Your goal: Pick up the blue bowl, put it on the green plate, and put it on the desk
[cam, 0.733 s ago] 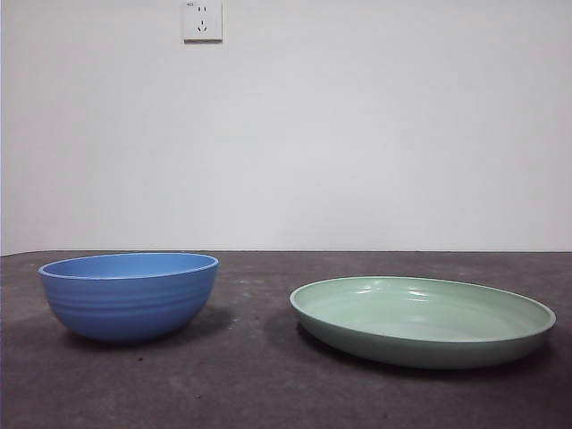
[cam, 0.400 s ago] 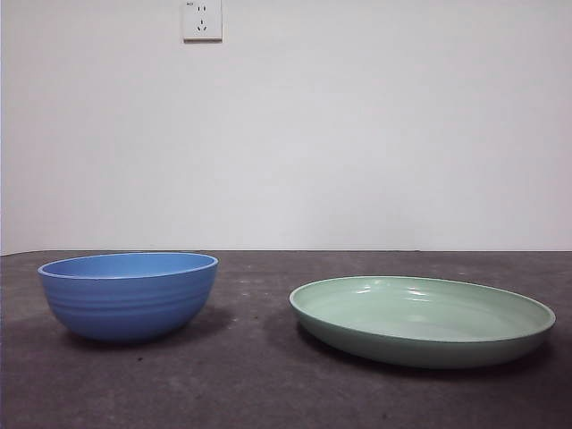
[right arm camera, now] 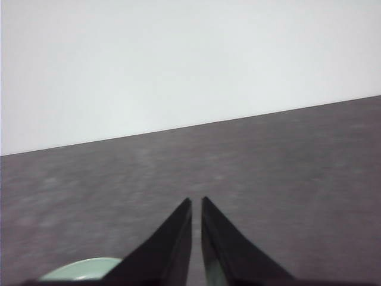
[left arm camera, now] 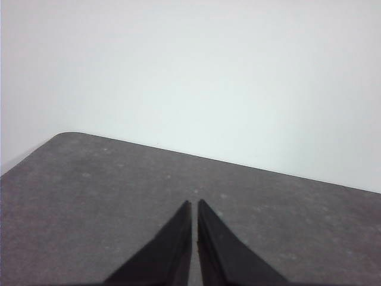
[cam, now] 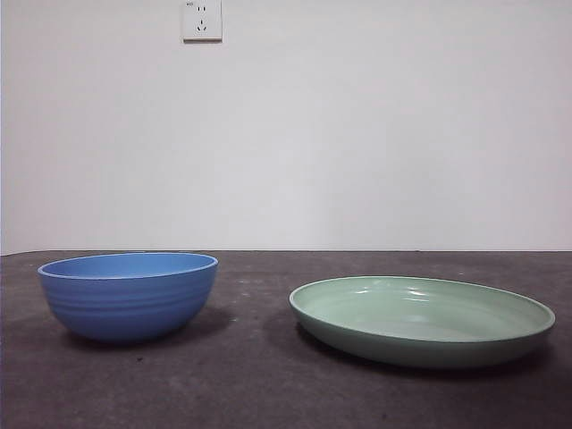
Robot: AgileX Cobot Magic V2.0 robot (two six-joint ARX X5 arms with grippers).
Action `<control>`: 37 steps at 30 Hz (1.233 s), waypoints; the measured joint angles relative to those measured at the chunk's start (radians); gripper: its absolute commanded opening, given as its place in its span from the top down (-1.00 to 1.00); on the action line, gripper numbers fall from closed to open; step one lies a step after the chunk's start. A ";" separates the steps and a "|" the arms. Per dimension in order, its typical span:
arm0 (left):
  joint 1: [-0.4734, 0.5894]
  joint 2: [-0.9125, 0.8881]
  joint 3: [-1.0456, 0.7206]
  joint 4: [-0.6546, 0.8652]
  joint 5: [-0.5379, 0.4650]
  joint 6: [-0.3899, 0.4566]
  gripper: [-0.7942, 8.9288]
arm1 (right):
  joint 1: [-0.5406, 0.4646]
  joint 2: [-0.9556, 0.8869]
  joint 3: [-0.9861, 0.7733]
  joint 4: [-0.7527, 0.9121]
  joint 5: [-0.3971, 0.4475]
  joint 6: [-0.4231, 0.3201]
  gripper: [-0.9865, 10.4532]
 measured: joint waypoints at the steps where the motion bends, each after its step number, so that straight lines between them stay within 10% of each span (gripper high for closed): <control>1: 0.000 0.031 0.036 -0.014 0.000 -0.004 0.80 | 0.000 0.031 0.032 -0.012 -0.026 0.010 0.78; 15: 0.000 0.397 0.500 -0.237 0.071 -0.018 0.80 | 0.004 0.451 0.491 -0.244 -0.295 0.045 0.78; 28: 0.000 0.740 0.751 -0.490 0.476 0.068 0.80 | 0.006 0.712 0.711 -0.462 -0.533 -0.030 0.78; 37: -0.003 0.814 0.755 -0.504 0.533 0.080 0.78 | 0.006 0.724 0.711 -0.468 -0.531 -0.043 0.78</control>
